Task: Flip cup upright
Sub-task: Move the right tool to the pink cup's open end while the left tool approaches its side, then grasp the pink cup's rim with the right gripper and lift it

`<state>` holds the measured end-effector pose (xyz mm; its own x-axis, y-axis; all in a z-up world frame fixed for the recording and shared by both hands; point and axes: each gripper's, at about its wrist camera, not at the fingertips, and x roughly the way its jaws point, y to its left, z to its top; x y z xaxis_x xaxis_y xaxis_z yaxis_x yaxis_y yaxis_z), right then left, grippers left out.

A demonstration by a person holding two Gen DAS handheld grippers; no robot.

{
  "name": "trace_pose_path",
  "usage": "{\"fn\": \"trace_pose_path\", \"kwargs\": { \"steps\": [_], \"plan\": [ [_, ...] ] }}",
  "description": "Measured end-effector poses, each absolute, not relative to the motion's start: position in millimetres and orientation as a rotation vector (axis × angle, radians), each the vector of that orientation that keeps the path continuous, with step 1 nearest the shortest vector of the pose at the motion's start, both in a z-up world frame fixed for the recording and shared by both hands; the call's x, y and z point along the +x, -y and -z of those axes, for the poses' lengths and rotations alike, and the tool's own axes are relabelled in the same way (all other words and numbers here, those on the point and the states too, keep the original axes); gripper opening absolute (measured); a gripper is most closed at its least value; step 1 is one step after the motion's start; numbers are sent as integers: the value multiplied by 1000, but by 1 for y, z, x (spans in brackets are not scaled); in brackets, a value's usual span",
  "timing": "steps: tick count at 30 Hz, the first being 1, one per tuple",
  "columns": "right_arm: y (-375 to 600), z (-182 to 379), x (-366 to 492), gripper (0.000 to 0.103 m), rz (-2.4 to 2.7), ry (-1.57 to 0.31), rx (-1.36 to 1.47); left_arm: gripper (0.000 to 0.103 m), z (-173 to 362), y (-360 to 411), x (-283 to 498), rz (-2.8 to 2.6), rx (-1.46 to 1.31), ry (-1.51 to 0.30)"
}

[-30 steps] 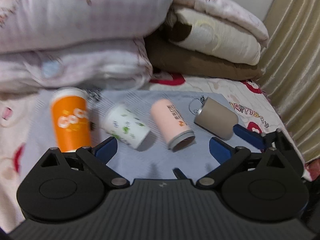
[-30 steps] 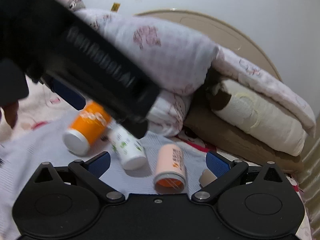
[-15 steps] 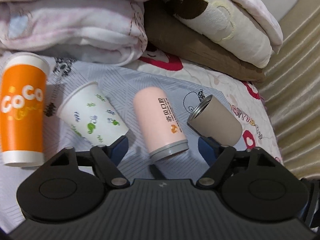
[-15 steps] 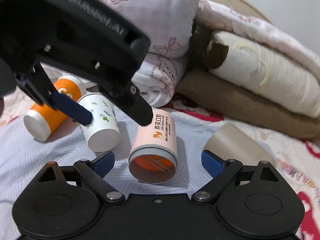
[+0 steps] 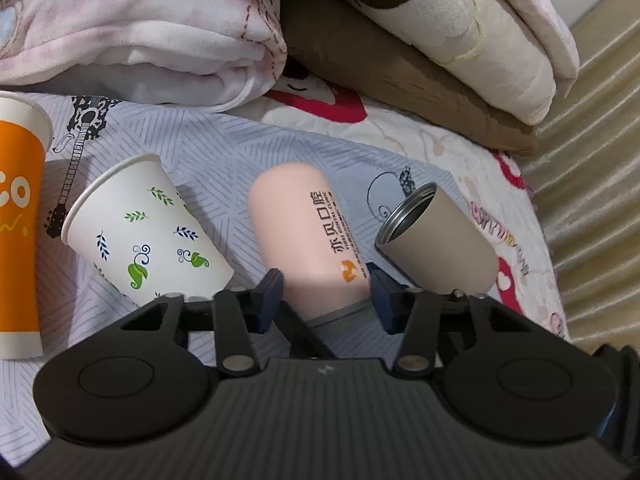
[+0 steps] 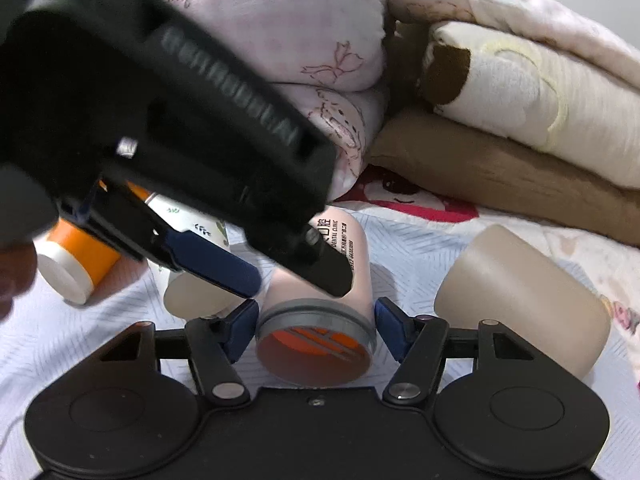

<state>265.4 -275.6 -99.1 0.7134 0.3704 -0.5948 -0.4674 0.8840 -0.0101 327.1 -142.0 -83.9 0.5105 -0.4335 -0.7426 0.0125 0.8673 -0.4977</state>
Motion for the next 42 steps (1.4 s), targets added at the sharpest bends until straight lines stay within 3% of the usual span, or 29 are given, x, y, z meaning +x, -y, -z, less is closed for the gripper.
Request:
{"fn": "trace_pose_path", "kwargs": {
  "steps": [9,22,25,27,42],
  "plan": [
    [280,91,261,69,-474,-690,-182,44,80,153,309,285,-451,-1032],
    [297,76,192,69,-573,-788,-188,44,68,155,234,324,-442,-1093],
    [295,74,181,69,-615,-810,-179,33,67,143,214,332,-471,-1107],
    [291,75,172,69,-644,-815,-193,32,67,136,201,339,-484,-1121],
    [267,79,133,69,-819,-783,-367,32,63,105,178,395,-329,-1147]
  ]
}}
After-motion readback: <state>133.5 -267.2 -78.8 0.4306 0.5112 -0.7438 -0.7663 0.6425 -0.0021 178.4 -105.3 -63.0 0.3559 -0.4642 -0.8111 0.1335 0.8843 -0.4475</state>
